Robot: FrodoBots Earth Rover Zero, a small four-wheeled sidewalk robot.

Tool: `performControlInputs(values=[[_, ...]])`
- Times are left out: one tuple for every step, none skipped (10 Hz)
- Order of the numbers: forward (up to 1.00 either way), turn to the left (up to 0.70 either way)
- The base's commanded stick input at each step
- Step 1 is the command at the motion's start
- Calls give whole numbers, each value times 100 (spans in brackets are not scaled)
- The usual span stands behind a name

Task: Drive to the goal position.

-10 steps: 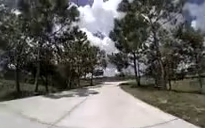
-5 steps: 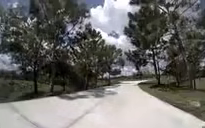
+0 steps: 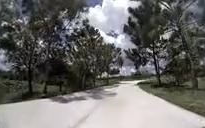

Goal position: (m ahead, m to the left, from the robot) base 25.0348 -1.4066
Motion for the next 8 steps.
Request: performControlInputs(values=[[70,0],[70,0],[70,0],[70,0],[70,0],[70,0],[70,0],[70,0]])
